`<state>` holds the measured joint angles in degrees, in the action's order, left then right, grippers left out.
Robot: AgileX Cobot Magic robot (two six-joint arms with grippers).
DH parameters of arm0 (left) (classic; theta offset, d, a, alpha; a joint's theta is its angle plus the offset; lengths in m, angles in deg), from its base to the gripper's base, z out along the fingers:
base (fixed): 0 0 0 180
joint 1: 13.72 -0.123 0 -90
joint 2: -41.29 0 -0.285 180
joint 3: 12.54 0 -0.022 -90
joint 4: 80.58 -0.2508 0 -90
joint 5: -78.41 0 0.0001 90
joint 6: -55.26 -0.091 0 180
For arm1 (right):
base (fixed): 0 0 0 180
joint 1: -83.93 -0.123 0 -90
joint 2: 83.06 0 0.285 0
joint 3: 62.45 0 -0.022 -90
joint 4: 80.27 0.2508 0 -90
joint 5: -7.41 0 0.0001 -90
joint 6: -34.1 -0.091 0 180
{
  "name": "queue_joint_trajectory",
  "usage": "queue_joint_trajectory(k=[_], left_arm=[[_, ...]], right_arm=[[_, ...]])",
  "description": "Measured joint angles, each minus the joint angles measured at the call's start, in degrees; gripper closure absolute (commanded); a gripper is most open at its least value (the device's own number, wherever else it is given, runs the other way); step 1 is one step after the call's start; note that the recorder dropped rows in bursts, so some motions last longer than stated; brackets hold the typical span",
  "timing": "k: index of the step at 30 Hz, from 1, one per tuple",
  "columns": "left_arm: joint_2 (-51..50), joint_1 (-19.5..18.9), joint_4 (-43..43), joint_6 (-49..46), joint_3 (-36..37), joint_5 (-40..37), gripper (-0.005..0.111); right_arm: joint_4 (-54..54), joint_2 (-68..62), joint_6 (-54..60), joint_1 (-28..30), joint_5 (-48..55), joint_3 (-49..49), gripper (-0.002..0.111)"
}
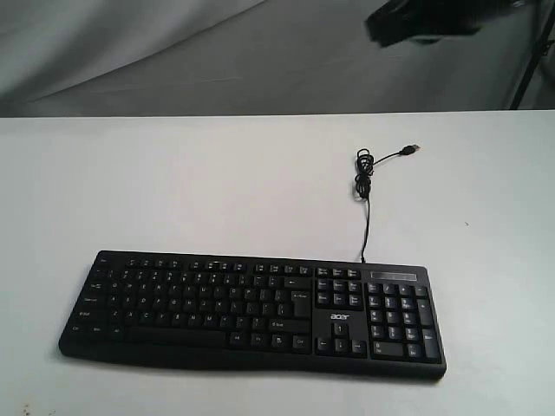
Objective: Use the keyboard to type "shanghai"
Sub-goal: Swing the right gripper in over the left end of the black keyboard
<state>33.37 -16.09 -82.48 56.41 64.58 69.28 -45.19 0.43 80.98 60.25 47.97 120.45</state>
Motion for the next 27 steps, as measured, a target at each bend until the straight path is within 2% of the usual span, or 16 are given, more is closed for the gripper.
queue_joint_trajectory(k=[5, 10, 20, 27], left_arm=[[0.0, 0.0, 0.0, 0.0, 0.0, 0.0, 0.107], [0.0, 0.0, 0.0, 0.0, 0.0, 0.0, 0.107], [0.0, 0.0, 0.0, 0.0, 0.0, 0.0, 0.107], [0.0, 0.0, 0.0, 0.0, 0.0, 0.0, 0.107]], right_arm=[[-0.26, -9.9, 0.71, -9.86, -5.27, 0.16, 0.108], [-1.14, -21.57, 1.31, -16.97, -7.77, 2.52, 0.108], [-2.63, -37.65, 1.75, -27.74, -5.06, 19.42, 0.108], [-8.85, -42.77, -3.04, -33.48, -4.66, 25.71, 0.108]])
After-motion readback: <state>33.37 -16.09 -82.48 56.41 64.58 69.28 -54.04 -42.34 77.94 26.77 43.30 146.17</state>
